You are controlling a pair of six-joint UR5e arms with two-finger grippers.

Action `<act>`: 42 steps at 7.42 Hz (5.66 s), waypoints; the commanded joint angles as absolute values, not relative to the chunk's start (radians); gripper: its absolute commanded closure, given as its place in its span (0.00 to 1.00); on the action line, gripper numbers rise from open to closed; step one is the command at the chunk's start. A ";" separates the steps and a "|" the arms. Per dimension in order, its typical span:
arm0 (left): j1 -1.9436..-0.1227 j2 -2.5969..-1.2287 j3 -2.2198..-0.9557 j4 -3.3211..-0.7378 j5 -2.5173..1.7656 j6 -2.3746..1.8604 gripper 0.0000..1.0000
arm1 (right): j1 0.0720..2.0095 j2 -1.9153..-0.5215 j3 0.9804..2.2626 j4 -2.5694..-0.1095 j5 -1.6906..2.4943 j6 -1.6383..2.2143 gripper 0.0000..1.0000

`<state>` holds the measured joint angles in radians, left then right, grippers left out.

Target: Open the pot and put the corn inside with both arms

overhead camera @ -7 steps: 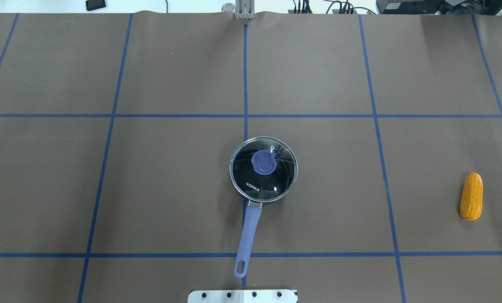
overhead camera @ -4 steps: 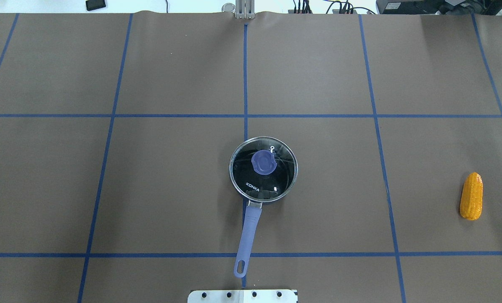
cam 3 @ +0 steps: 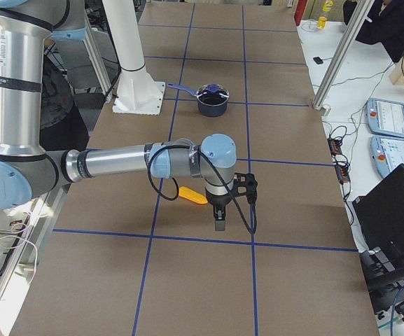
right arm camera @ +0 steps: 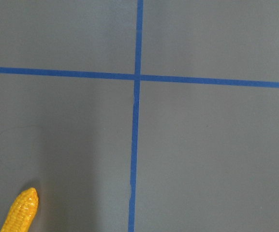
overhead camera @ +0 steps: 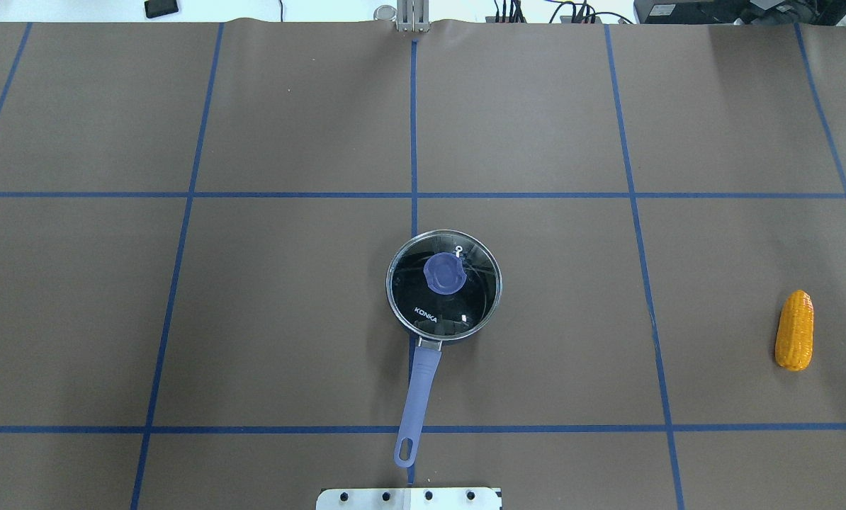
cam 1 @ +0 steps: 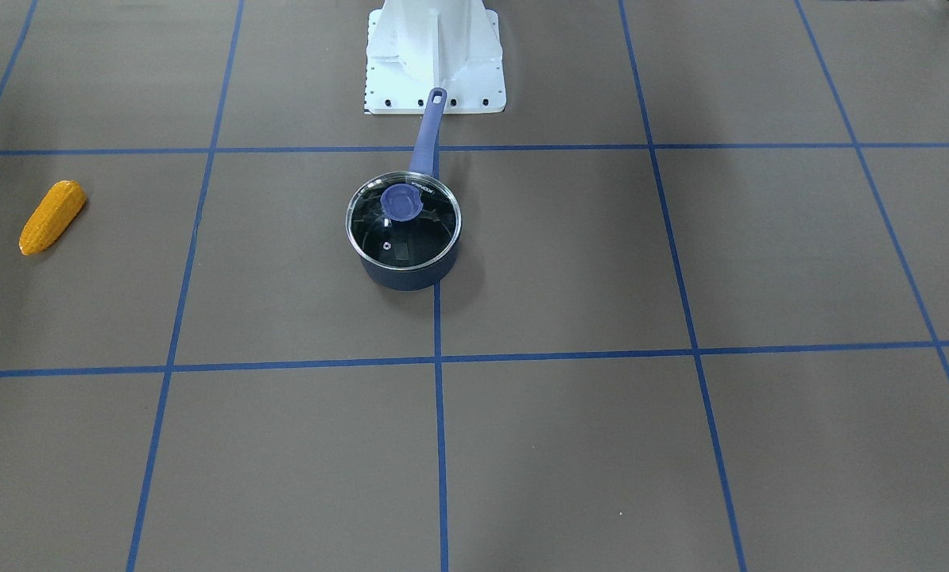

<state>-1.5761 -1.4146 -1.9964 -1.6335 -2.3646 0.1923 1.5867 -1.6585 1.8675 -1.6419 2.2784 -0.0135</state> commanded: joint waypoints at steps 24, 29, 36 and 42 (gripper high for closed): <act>-0.431 -2.592 -1.511 -1.381 -1.782 -1.565 0.06 | 1.583 -1.660 1.773 -1.350 2.341 0.061 0.00; -0.430 -2.592 -1.514 -1.384 -1.781 -1.551 0.91 | 1.583 -1.658 1.773 -1.350 2.339 0.060 0.00; -0.529 -2.199 -2.095 -1.201 -1.798 -1.087 1.00 | 1.580 -1.657 1.773 -1.348 2.341 0.063 0.00; -0.747 -1.587 -2.322 -1.361 -1.983 -0.485 1.00 | 1.577 -1.657 1.773 -1.348 2.341 0.063 0.00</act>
<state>-0.7318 -1.7010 -2.3086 -1.2864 -1.9583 -0.5689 1.5770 -1.6567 1.7733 -1.3490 2.3419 0.0629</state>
